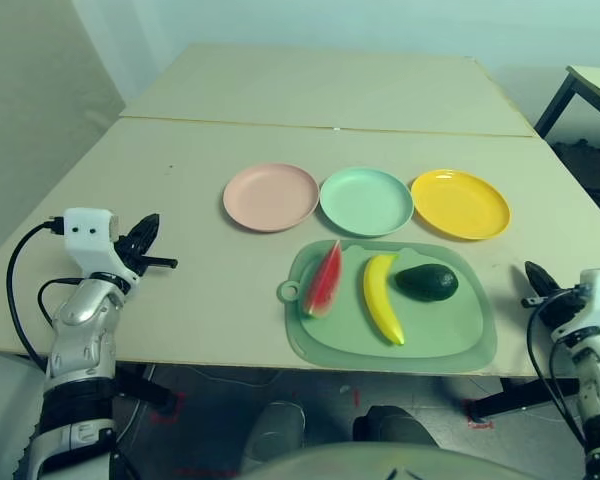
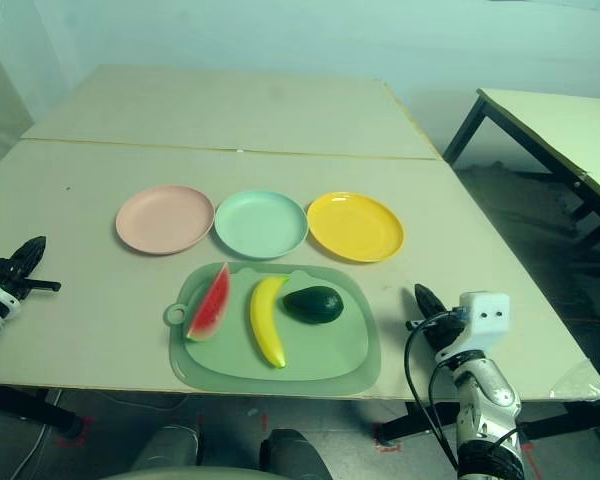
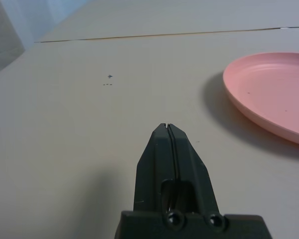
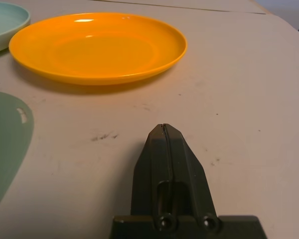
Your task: Place the fruits into color-matched plates.
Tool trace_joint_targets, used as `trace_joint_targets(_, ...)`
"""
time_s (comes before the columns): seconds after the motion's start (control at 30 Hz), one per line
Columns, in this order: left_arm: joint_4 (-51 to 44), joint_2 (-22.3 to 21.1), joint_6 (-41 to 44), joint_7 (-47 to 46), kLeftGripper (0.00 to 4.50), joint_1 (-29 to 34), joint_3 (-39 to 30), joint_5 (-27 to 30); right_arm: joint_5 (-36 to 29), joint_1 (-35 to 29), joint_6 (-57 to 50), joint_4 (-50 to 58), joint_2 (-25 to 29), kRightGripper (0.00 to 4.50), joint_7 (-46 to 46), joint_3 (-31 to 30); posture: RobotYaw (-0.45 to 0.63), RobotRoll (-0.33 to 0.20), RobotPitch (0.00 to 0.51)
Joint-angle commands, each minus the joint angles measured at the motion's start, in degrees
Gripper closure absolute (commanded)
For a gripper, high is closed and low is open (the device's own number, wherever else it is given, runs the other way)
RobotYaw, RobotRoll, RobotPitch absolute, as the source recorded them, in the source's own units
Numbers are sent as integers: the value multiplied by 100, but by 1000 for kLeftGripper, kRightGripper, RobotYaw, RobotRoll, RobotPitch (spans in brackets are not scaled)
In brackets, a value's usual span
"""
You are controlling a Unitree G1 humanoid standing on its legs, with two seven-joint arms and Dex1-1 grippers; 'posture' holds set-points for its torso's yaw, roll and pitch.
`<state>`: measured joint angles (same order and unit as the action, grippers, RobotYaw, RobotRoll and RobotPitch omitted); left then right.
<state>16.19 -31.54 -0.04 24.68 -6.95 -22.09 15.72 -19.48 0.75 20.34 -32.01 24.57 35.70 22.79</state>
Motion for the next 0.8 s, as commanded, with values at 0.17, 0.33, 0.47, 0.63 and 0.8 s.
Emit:
trace_joint_targets(0.17, -429, 104, 344, 72, 4460, 105, -66, 288, -55, -97, -116, -40, 72, 4500, -68, 77, 107, 0, 54)
trace_joint_targets(0.33, -699, 41, 531, 327, 3627, 381, -135, 536, -68, -50, -124, -168, 244, 3666, 7, 107, 103, 0, 56)
trace_joint_targets(0.47, -820, -4, 544, 418, 2187, 505, -149, 540, -116, -56, -128, -263, 386, 2122, 102, 170, 94, 0, 58)
trace_joint_targets(0.63, -768, -75, 501, 796, 384, 328, -84, 668, -465, -117, -383, -87, 626, 199, 556, 306, 54, 0, 57)
trace_joint_targets(0.8, -589, -539, 473, 2184, 28, -42, 402, 785, -436, -274, -149, -130, 1228, 0, 1243, 343, 42, 0, 60)
